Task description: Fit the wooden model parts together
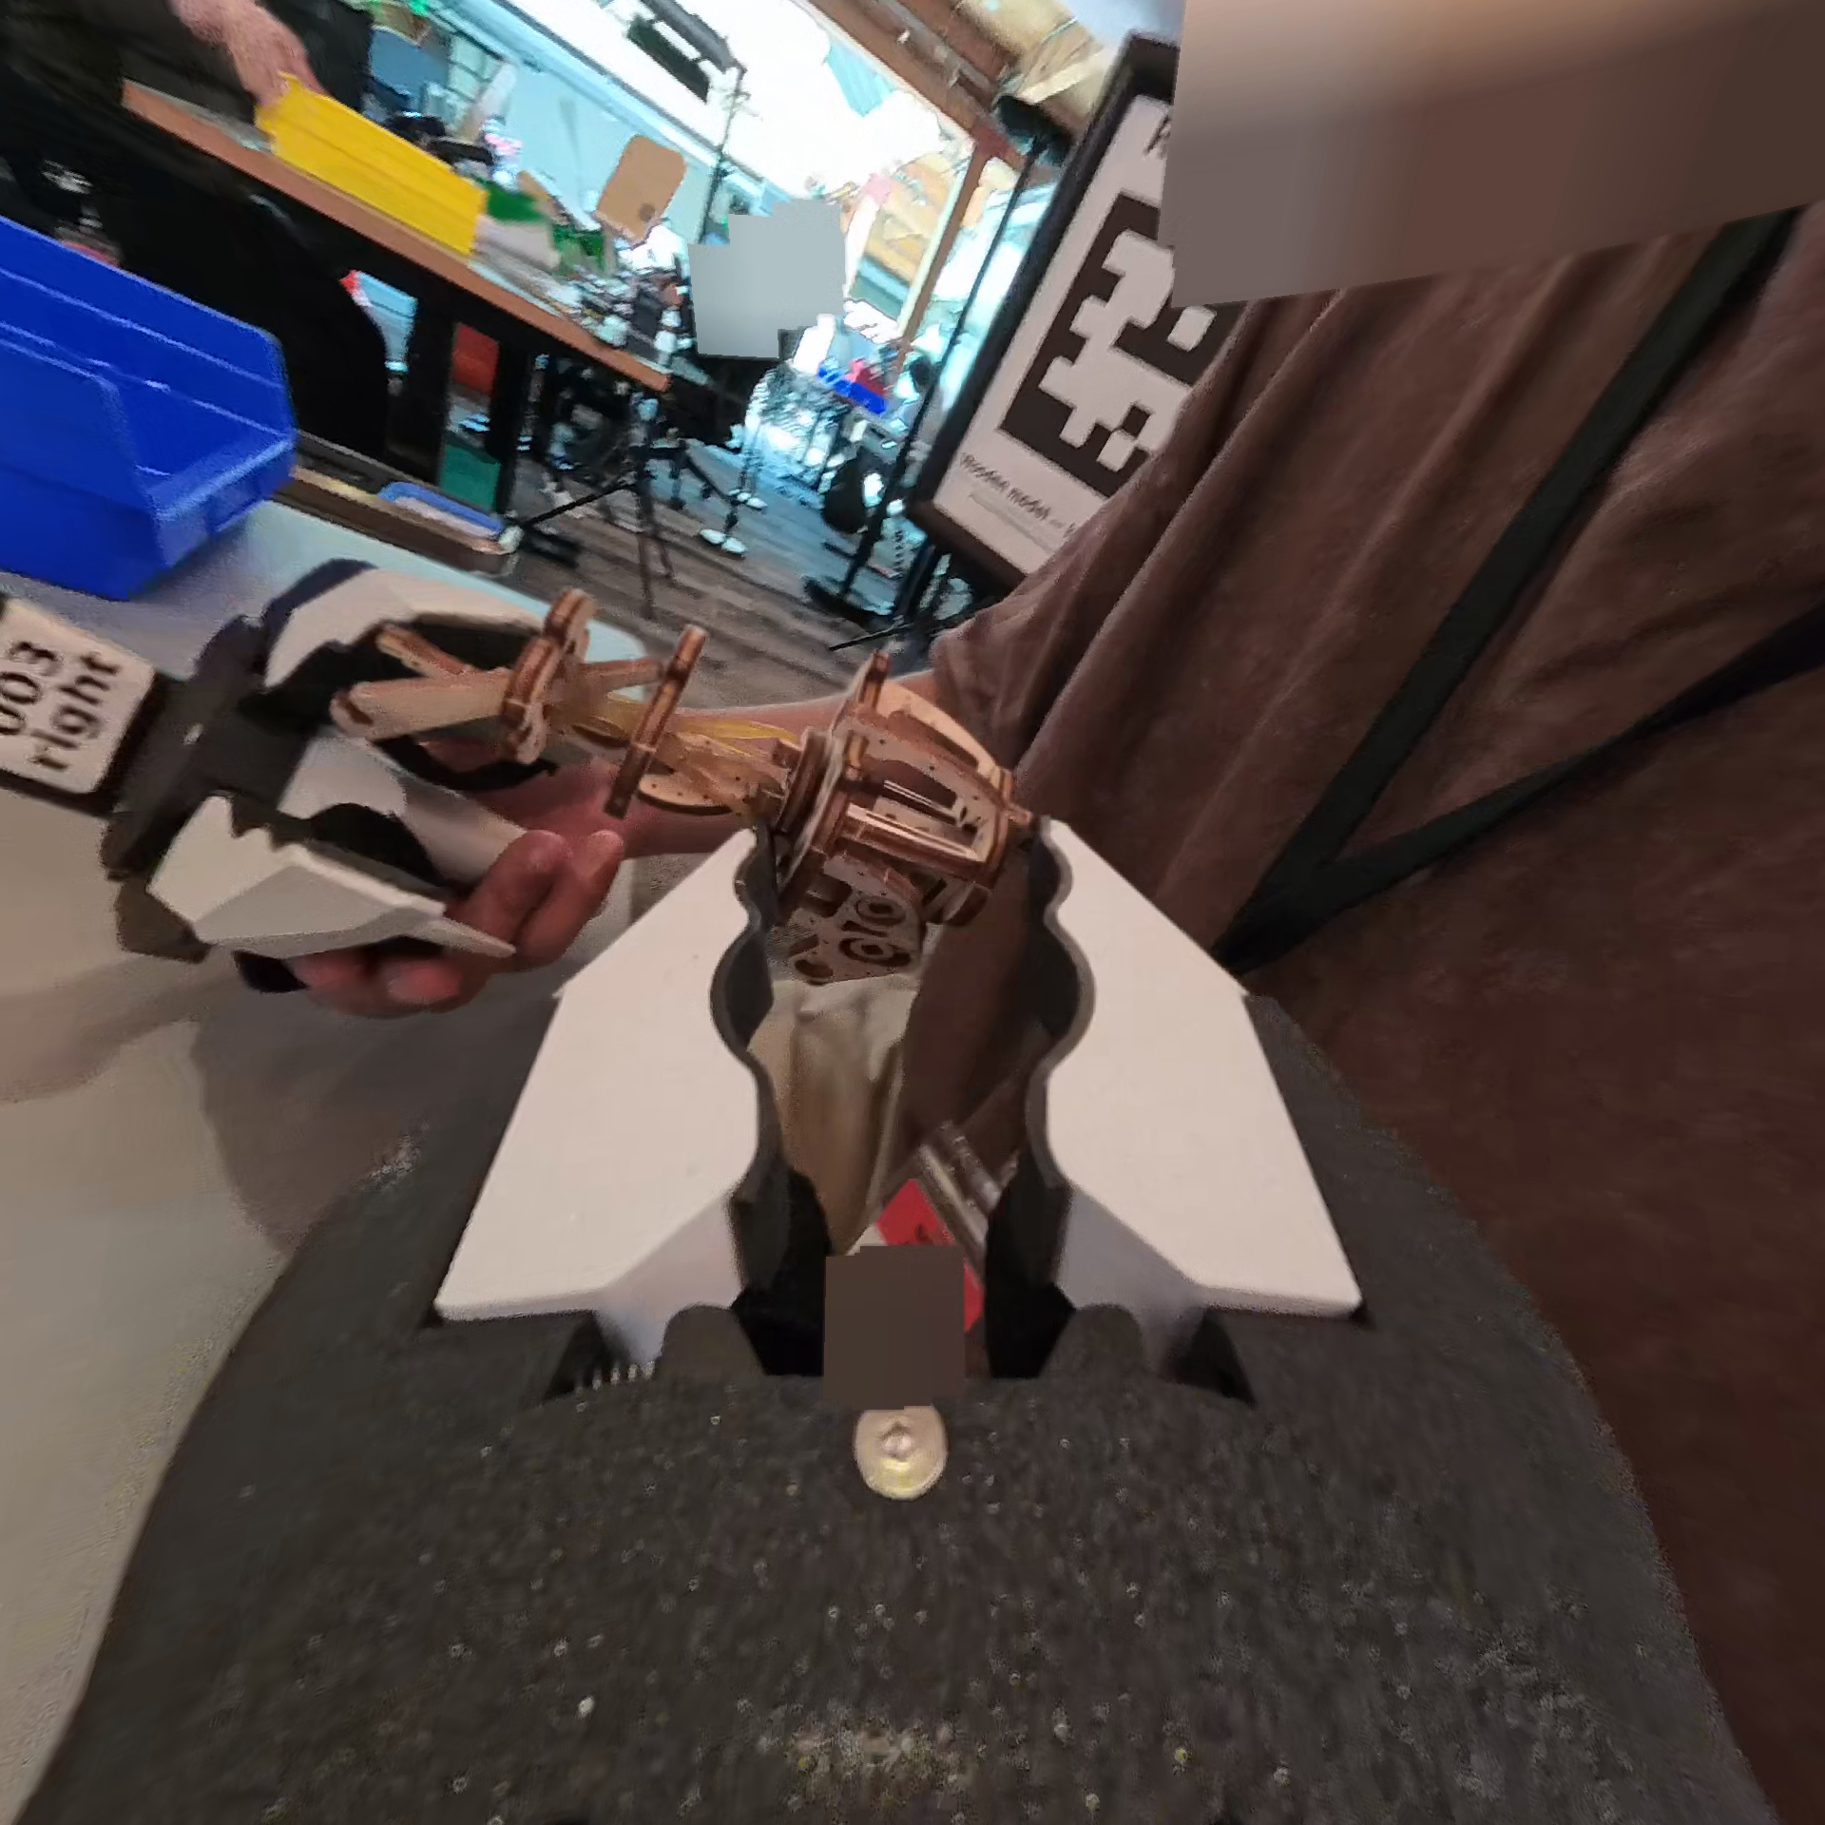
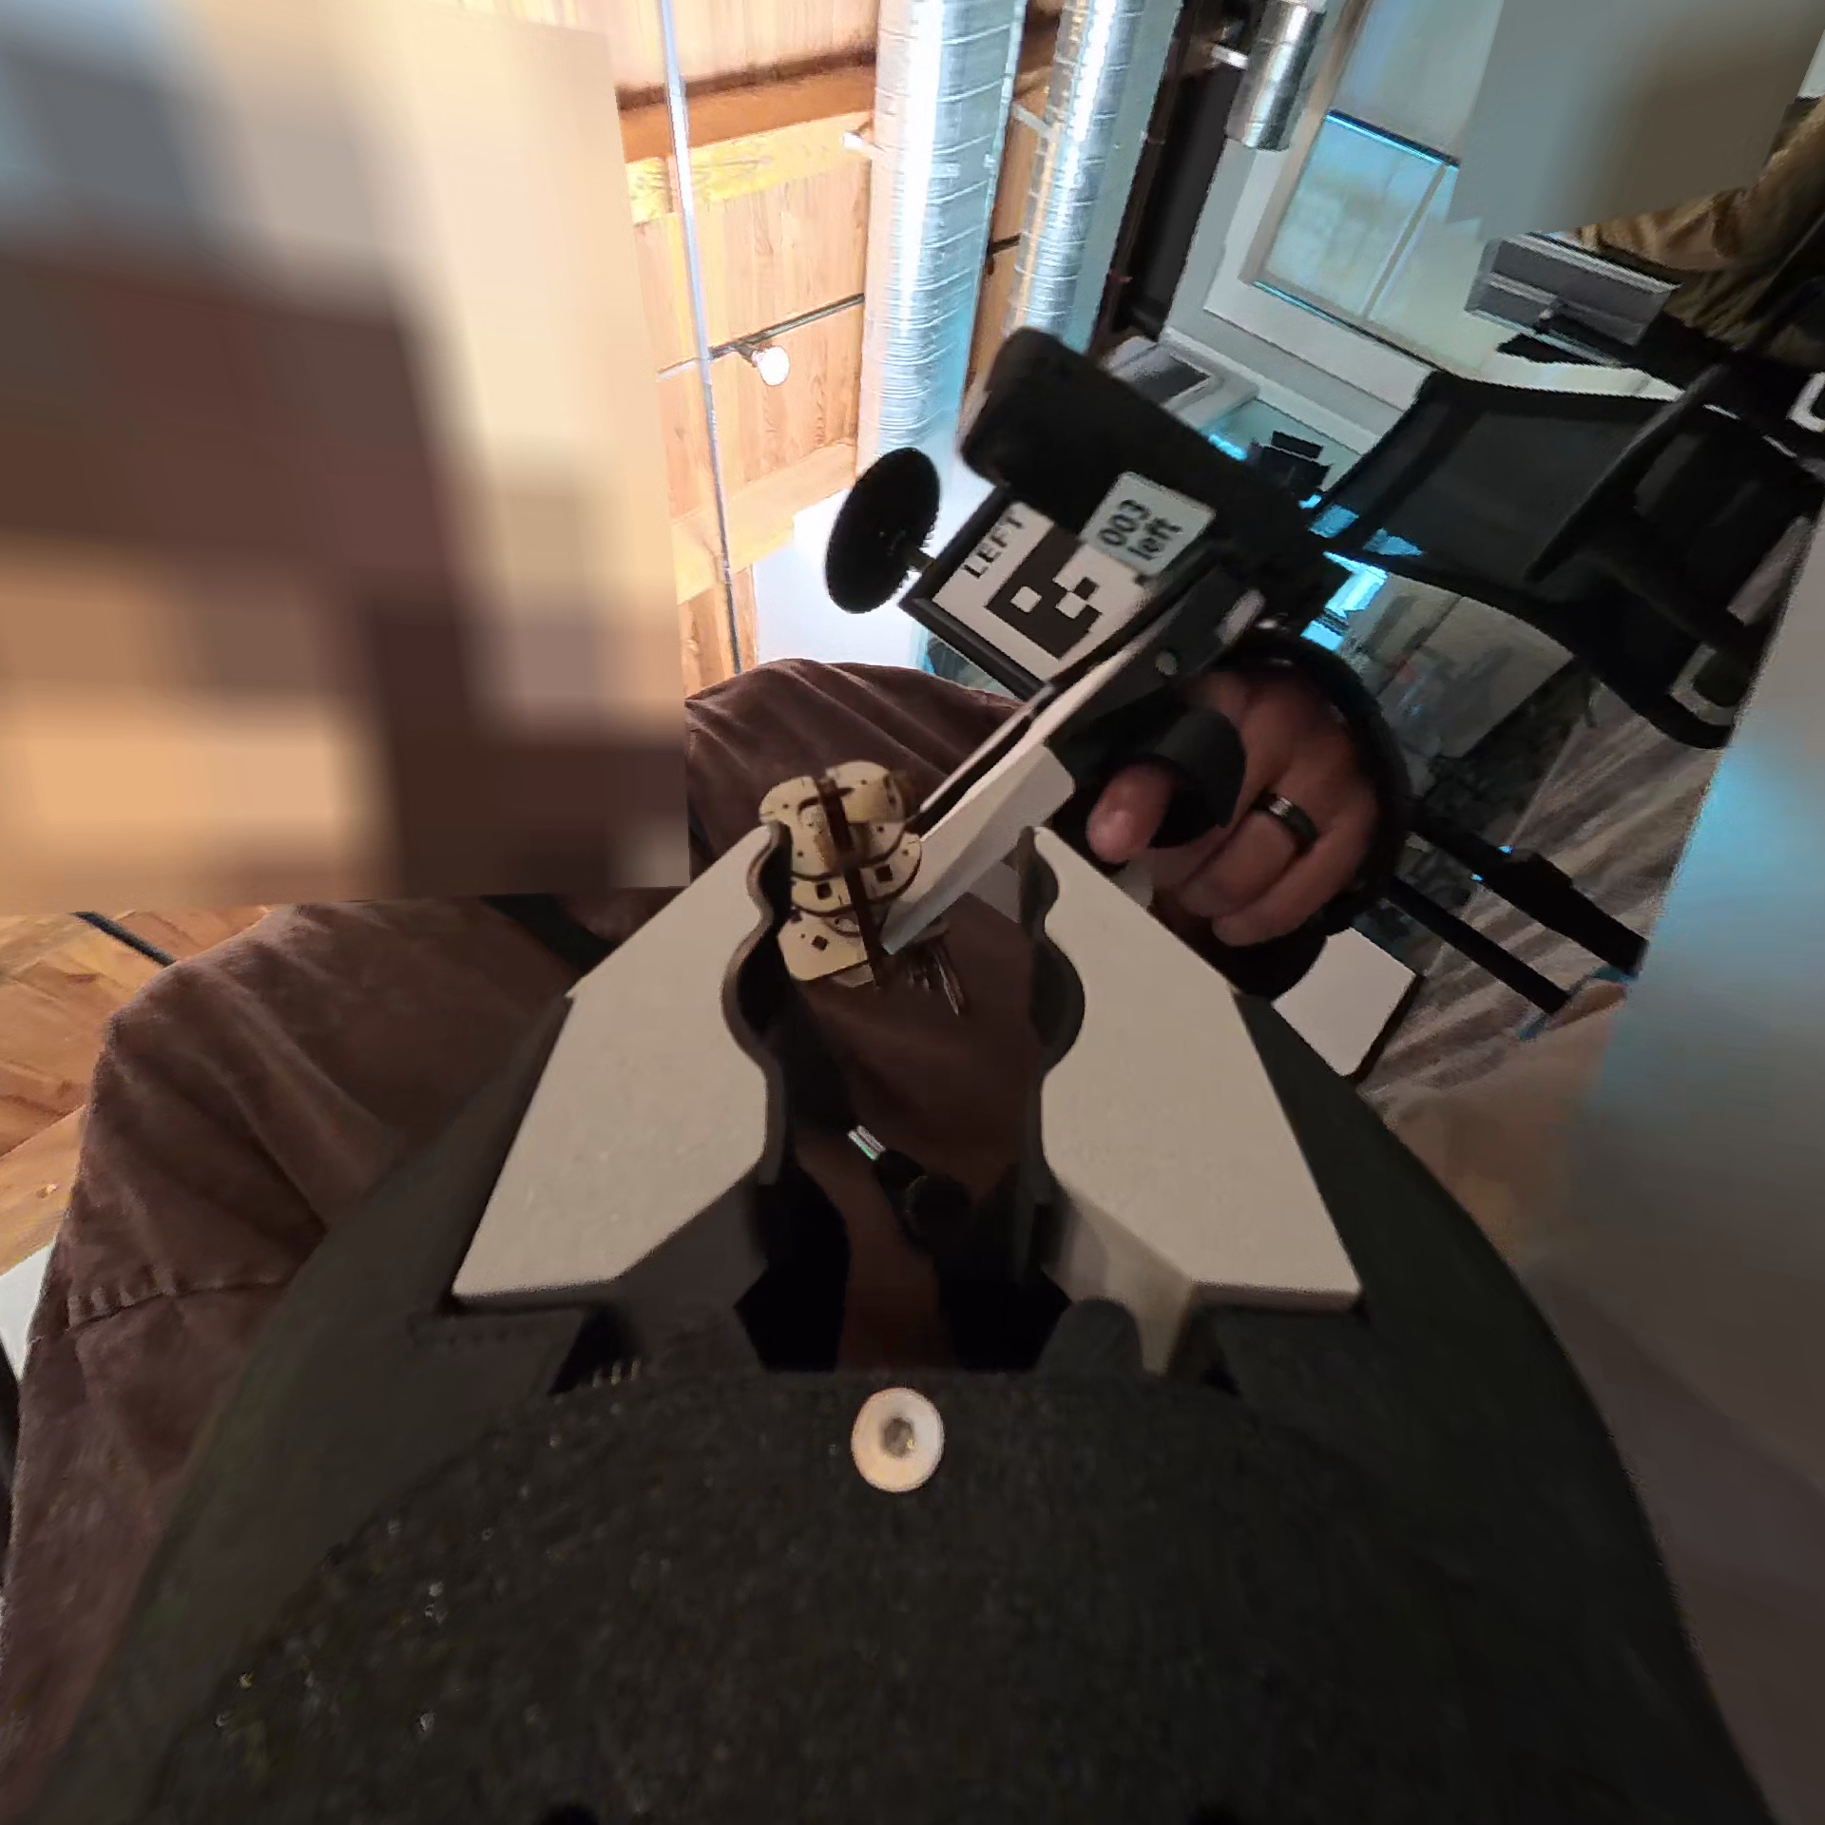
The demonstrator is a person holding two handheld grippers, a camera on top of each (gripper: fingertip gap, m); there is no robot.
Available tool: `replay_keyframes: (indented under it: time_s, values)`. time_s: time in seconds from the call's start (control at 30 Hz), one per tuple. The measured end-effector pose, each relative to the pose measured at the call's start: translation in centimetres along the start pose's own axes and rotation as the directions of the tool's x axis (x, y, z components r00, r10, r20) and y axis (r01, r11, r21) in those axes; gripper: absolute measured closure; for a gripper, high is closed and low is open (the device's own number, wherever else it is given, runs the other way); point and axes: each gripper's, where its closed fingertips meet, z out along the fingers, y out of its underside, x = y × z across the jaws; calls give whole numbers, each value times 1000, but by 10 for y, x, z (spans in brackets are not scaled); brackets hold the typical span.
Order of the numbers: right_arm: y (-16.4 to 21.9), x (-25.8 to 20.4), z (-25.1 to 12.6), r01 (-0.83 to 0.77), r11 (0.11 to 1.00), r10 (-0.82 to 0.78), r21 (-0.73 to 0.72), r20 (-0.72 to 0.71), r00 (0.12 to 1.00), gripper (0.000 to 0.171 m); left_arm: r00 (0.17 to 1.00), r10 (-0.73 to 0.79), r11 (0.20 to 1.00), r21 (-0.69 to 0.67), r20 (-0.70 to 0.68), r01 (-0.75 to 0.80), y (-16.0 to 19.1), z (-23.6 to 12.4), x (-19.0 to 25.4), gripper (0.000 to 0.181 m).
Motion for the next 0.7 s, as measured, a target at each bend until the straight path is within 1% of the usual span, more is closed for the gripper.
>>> replay_keyframes:
  time_s: [0.1,0.23,0.27,0.37,0.63,0.7]
  values:
    - [-6,-10,0,23,999,-25,46,55,998,131,991,-65,996,53,-113,72,-8,-2,12,134]
    - [-6,-14,-1,57,997,-60,59,58,996,138,980,-90,993,65,-176,103,-10,-3,20,133]
    - [-5,-15,-1,60,997,-64,56,64,996,143,977,-97,991,70,-191,113,-11,-4,21,133]
    - [-3,-17,0,68,997,-71,42,71,995,151,974,-105,990,69,-200,121,-11,-4,22,133]
    - [-1,-15,-4,34,998,-40,58,115,992,152,966,-115,988,72,-231,134,-13,-4,27,133]
    - [3,-13,-2,26,999,-29,28,111,993,152,964,-115,988,69,-240,136,-13,-3,29,133]
